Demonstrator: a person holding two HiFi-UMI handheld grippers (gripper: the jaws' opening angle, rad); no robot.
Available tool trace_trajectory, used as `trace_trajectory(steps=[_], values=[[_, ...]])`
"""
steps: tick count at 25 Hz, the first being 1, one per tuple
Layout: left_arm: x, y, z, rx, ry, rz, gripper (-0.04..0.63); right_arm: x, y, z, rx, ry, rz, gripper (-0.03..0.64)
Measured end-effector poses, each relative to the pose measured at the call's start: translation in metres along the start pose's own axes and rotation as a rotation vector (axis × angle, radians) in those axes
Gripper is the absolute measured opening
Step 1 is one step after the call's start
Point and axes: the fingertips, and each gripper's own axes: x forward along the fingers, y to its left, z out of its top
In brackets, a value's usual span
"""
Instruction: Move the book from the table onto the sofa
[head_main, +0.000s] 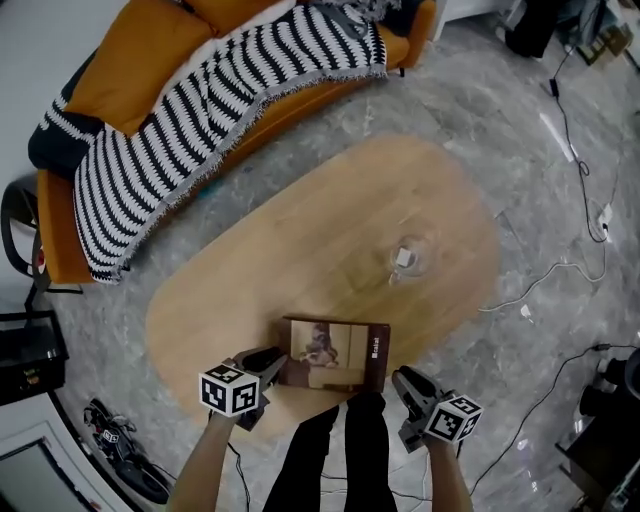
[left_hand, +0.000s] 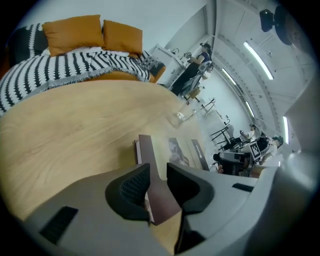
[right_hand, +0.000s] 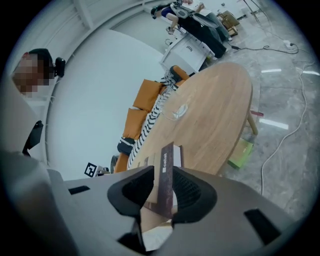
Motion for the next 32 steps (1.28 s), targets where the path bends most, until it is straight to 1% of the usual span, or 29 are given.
trace_trajectory(steps=[2, 5, 8, 12, 14, 17, 19, 22, 26, 32], values=[[0.007, 0.005, -0.003, -0.005, 0.026, 0.001, 0.118, 0.0, -0.009, -0.007, 0.017, 0.02, -0.003, 0.117], [0.015, 0.01, -0.007, -0.014, 0.054, -0.002, 0.138, 0.0, -0.022, -0.017, 0.05, 0.049, 0.001, 0.152], [0.024, 0.01, -0.014, -0.009, 0.088, -0.028, 0.14, 0.002, -0.033, -0.025, 0.077, 0.073, 0.005, 0.181], [0.028, 0.008, -0.016, 0.002, 0.094, -0.044, 0.141, 0.005, -0.043, -0.033, 0.107, 0.088, 0.013, 0.203], [0.03, 0.007, -0.015, 0.022, 0.099, -0.044, 0.141, 0.006, -0.045, -0.036, 0.116, 0.096, 0.023, 0.21], [0.035, 0.001, -0.015, 0.057, 0.115, -0.055, 0.141, 0.009, -0.045, -0.039, 0.131, 0.11, 0.053, 0.219], [0.04, -0.005, -0.015, 0.065, 0.119, -0.067, 0.141, 0.012, -0.048, -0.044, 0.148, 0.12, 0.069, 0.224], [0.046, -0.013, -0.015, 0.076, 0.121, -0.084, 0.141, 0.016, -0.051, -0.054, 0.194, 0.125, 0.105, 0.23], [0.057, -0.029, -0.018, 0.106, 0.144, -0.118, 0.141, 0.015, -0.052, -0.058, 0.256, 0.11, 0.166, 0.233], [0.066, -0.038, -0.02, 0.104, 0.141, -0.14, 0.141, 0.013, -0.053, -0.063, 0.311, 0.082, 0.217, 0.225]])
